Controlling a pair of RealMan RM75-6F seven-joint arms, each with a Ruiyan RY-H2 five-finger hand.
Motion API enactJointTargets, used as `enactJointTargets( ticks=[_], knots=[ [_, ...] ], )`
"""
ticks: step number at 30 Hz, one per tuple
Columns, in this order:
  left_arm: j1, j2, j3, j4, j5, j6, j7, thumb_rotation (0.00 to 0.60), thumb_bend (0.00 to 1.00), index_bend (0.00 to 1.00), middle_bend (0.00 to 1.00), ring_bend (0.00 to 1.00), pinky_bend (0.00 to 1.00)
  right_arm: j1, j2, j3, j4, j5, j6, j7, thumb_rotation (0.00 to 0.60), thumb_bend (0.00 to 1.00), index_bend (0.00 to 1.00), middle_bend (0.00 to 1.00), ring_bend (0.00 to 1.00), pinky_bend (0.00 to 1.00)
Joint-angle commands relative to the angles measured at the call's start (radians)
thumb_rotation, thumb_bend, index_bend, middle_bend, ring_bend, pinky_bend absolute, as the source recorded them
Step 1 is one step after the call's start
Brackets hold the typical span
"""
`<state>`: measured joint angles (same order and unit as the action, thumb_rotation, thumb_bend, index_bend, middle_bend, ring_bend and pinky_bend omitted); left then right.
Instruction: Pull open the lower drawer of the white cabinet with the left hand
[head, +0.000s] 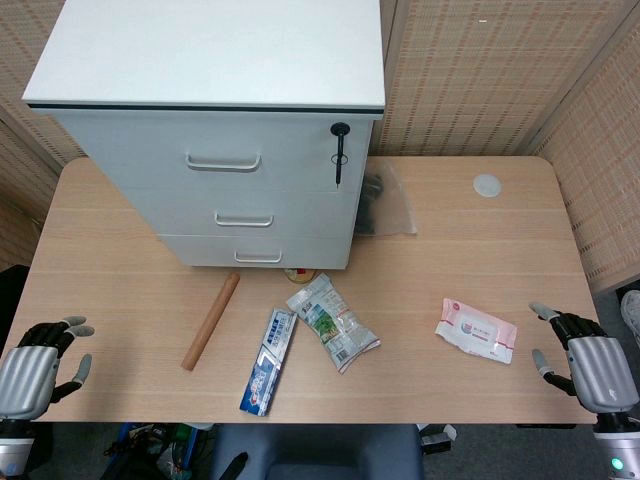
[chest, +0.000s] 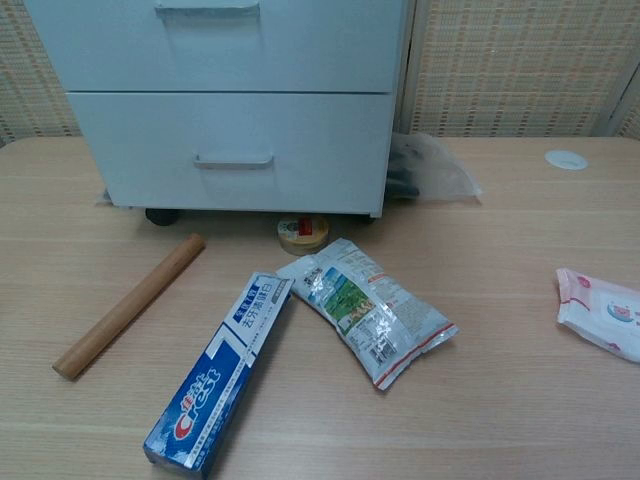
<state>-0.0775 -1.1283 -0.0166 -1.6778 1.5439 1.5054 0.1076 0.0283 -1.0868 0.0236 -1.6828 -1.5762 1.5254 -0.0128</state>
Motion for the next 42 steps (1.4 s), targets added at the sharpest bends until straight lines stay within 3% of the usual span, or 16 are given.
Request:
enactJointTargets(
  ticks=[1, 12, 21, 24, 27, 31, 36, 42],
  knots=[
    [0.000, -0.001, -0.001, 0.000, 0.001, 0.001, 0.000, 0.600, 0.42, 0.34, 0.27, 0.28, 0.23, -0.001, 0.000, 0.000, 0.002, 0.002, 0.000, 0.002, 0.600, 0.33, 0.20, 0.31, 0.28, 0.31],
    [-0.014, 0.010, -0.006, 0.003, 0.030, 0.004, -0.015, 0.600, 0.42, 0.34, 0.27, 0.28, 0.23, -0.008, 0.004, -0.001, 0.000, -0.010, 0.019, 0.006, 0.600, 0.33, 0.20, 0.31, 0.28, 0.31],
    [-0.095, 0.035, -0.043, 0.021, 0.103, -0.021, -0.100, 0.600, 0.42, 0.30, 0.30, 0.33, 0.23, -0.013, 0.008, 0.001, 0.000, -0.010, 0.029, 0.006, 0.600, 0.33, 0.20, 0.31, 0.28, 0.31],
    [-0.135, 0.044, -0.062, 0.026, 0.129, -0.037, -0.140, 0.600, 0.42, 0.25, 0.36, 0.40, 0.36, -0.012, 0.010, 0.002, -0.001, -0.011, 0.028, 0.005, 0.600, 0.33, 0.20, 0.31, 0.28, 0.31],
    [-0.182, 0.049, -0.081, 0.033, 0.154, -0.059, -0.186, 0.600, 0.42, 0.22, 0.45, 0.49, 0.60, -0.010, 0.010, 0.003, -0.002, -0.011, 0.026, 0.004, 0.600, 0.33, 0.20, 0.31, 0.28, 0.31],
    [-0.251, 0.058, -0.105, 0.034, 0.166, -0.109, -0.266, 0.600, 0.42, 0.20, 0.65, 0.68, 0.83, -0.007, 0.010, 0.004, -0.004, -0.010, 0.021, 0.002, 0.600, 0.33, 0.20, 0.31, 0.28, 0.31],
    [-0.340, 0.060, -0.138, 0.040, 0.161, -0.180, -0.336, 0.600, 0.46, 0.16, 0.80, 0.84, 0.94, -0.004, 0.011, 0.005, -0.006, -0.006, 0.014, -0.003, 0.600, 0.33, 0.20, 0.31, 0.28, 0.31],
    [-0.428, 0.054, -0.164, 0.045, 0.147, -0.259, -0.367, 0.600, 0.60, 0.12, 0.87, 0.91, 1.00, -0.002, 0.011, 0.006, -0.006, 0.003, 0.006, -0.005, 0.600, 0.33, 0.20, 0.31, 0.28, 0.31]
  ],
)
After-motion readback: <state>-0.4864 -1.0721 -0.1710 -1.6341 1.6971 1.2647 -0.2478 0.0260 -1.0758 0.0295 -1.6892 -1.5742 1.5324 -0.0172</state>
